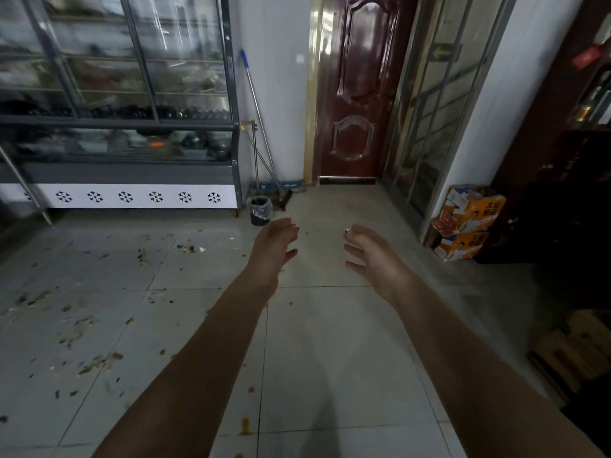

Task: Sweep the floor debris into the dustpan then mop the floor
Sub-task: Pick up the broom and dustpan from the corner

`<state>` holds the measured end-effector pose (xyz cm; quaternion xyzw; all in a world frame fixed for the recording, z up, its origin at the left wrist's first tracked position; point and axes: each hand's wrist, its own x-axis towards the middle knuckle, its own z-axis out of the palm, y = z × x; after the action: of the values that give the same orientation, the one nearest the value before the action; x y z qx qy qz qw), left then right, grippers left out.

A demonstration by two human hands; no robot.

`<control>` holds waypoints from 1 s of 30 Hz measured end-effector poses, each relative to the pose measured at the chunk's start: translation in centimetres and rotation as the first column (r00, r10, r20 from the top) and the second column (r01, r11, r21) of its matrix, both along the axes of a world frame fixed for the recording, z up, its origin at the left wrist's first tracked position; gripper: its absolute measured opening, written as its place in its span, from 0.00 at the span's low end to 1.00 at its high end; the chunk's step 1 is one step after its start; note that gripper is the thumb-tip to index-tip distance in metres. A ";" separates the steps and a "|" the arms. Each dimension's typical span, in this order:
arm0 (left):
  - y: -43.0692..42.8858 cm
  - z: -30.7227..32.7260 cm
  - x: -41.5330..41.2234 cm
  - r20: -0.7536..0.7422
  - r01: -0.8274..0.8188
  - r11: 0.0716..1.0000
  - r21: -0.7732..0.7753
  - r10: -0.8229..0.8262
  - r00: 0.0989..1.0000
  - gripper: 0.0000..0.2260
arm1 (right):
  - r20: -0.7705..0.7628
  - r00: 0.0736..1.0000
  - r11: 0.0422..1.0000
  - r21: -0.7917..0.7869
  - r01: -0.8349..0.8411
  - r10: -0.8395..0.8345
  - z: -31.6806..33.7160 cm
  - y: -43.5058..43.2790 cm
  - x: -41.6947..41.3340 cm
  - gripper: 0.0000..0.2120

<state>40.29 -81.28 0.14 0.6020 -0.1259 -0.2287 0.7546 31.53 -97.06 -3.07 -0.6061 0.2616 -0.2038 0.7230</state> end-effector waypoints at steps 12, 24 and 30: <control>-12.2 -1.1 9.1 -0.002 -0.020 0.999 0.038 0.020 1.000 0.11 | -0.006 1.000 0.999 0.027 -0.017 0.017 -0.6 -13.2 9.0 0.24; -25.1 -2.7 28.4 -0.032 0.032 0.999 0.028 -0.031 0.999 0.12 | -0.043 0.999 0.998 0.070 0.006 -0.003 -1.5 -25.4 28.2 0.26; -30.0 -2.9 35.6 -0.069 0.025 0.998 0.055 -0.021 0.997 0.12 | -0.063 0.998 0.996 0.086 -0.004 0.009 -2.4 -29.5 35.1 0.26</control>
<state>75.88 -111.24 -2.76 0.6133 -0.1003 -0.2611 0.7386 66.67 -126.53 -5.51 -0.5815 0.2909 -0.1708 0.7403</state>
